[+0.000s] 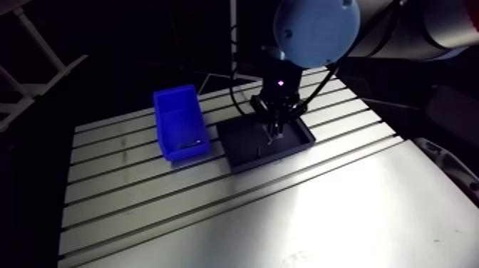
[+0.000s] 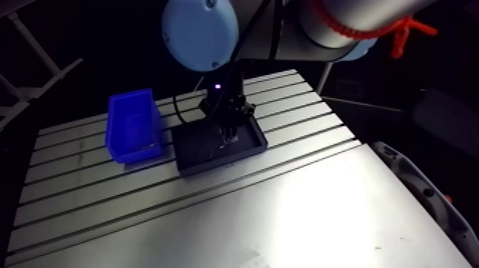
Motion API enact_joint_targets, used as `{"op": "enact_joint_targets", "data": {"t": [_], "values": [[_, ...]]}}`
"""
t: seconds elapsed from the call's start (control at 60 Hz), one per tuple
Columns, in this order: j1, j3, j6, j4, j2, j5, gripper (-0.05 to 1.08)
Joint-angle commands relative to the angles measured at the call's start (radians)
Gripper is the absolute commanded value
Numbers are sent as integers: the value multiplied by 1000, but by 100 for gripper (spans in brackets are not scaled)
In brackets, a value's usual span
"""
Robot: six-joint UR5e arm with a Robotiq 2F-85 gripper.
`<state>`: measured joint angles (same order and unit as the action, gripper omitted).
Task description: Pick up the M10 bolt from the tray and put it into the blue bin.
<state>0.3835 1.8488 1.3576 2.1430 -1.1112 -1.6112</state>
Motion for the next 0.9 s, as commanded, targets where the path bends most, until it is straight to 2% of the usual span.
{"op": "enact_joint_targets", "data": {"t": [0.017, 0.117, 0.45, 0.583, 0.9], "values": [[-4, 5, 11, 31, -9, 5, 91], [-7, 4, 11, 27, -26, 7, 93], [-24, -3, 63, -51, -139, 6, 100], [-42, -14, 161, -109, -200, 6, 107], [-109, -86, 338, -205, -275, 3, 107]]}}
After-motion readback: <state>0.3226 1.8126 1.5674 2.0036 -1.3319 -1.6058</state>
